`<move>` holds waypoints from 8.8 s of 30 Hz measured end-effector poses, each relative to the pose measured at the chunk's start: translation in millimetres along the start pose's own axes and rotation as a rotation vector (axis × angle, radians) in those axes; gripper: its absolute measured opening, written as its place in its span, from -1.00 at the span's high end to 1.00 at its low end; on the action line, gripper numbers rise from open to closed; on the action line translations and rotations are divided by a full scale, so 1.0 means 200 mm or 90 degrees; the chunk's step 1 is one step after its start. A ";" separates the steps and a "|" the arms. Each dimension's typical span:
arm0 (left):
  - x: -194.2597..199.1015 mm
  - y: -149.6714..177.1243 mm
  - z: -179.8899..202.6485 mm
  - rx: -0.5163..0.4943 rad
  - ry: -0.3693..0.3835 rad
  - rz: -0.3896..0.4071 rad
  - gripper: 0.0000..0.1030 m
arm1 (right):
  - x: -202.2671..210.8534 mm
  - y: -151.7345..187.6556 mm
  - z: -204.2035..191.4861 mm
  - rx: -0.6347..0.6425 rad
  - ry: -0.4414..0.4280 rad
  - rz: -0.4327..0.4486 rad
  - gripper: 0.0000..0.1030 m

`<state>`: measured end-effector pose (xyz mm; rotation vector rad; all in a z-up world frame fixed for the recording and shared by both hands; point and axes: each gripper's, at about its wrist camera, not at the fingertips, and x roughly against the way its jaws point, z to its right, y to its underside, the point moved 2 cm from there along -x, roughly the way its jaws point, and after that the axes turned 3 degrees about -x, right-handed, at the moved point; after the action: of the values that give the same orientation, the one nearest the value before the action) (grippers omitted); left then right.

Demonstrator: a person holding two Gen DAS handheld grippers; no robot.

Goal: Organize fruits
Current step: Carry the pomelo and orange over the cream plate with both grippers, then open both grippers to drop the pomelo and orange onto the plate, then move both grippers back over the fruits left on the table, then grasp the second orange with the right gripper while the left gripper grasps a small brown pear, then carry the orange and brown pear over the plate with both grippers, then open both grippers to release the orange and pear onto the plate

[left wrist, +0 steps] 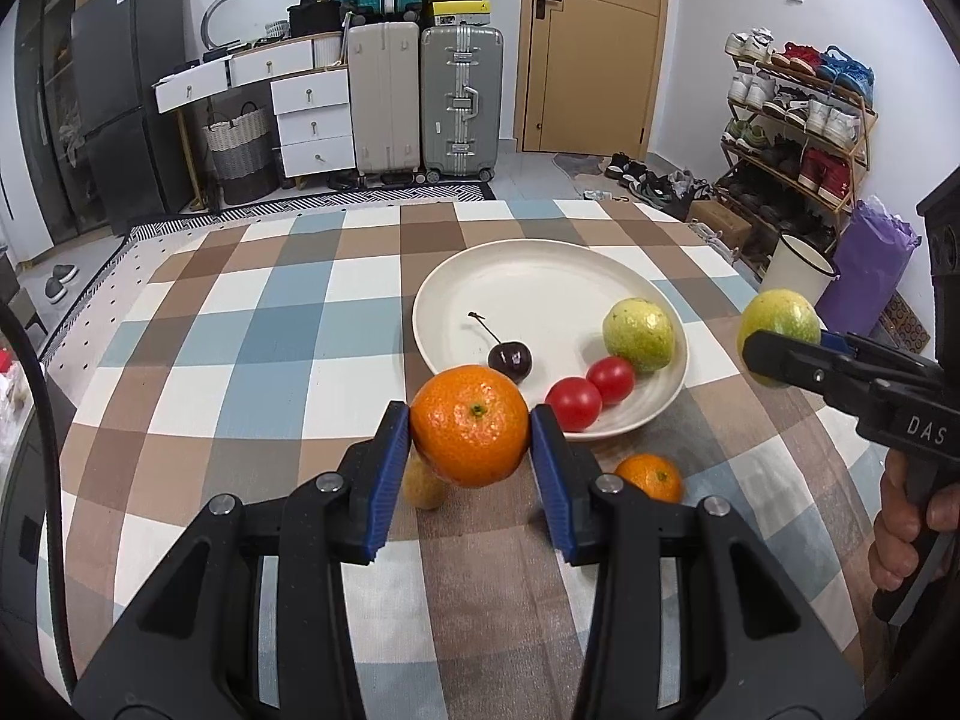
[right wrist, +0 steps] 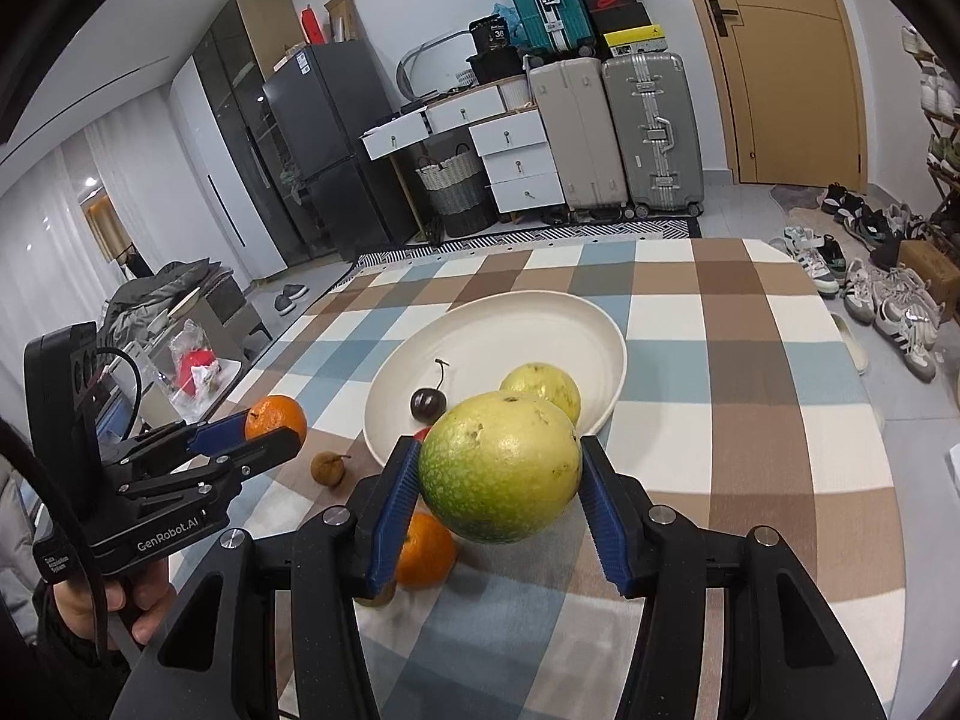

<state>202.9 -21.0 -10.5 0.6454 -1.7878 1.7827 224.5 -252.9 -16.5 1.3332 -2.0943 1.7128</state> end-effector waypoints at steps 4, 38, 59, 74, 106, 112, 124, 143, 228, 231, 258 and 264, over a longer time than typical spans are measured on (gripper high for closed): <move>-0.03 -0.03 0.00 0.000 0.004 0.002 0.27 | -0.04 -0.04 0.00 0.008 -0.001 0.000 -0.03; -0.49 -0.15 0.00 0.007 0.018 -0.025 0.27 | -0.52 -0.27 -0.03 0.038 0.006 -0.046 -0.03; -0.34 -0.13 -0.06 0.025 0.006 0.001 -0.28 | -0.43 -0.25 -0.06 0.057 0.044 -0.036 -0.71; 0.01 0.04 -0.12 0.014 -0.010 0.017 -0.98 | -0.14 -0.04 0.02 -0.038 0.044 -0.048 -0.99; -0.04 0.30 -0.11 0.016 -0.014 -0.047 -0.97 | -0.28 0.24 -0.09 -0.023 0.005 -0.163 -0.65; -0.04 0.31 -0.09 0.018 -0.006 -0.049 -0.98 | -0.34 0.24 -0.13 -0.015 -0.013 -0.171 -0.33; -0.07 0.31 -0.04 0.020 0.014 -0.060 -0.98 | -0.37 0.25 -0.18 0.001 -0.030 -0.170 0.20; -0.13 0.30 0.16 -0.003 0.078 -0.087 -0.97 | -0.17 0.28 -0.03 -0.016 0.003 -0.116 0.21; -0.12 -0.09 0.14 -0.020 0.110 -0.004 0.52 | -0.16 0.02 -0.04 0.026 -0.006 -0.062 0.21; -0.14 -0.12 0.14 -0.022 0.106 -0.002 0.52 | -0.18 -0.02 -0.05 0.028 -0.010 -0.051 0.21; -0.43 -0.20 -0.02 -0.002 0.069 -0.022 0.51 | -0.48 -0.19 -0.09 0.037 -0.004 -0.055 0.21; -0.39 -0.19 -0.01 -0.008 0.053 -0.020 0.50 | -0.45 -0.19 -0.08 0.039 0.000 -0.048 0.02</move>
<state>287.3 -22.9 -34.4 0.5823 -1.7236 1.7508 297.6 -189.1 -36.2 1.4102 -1.9804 1.7591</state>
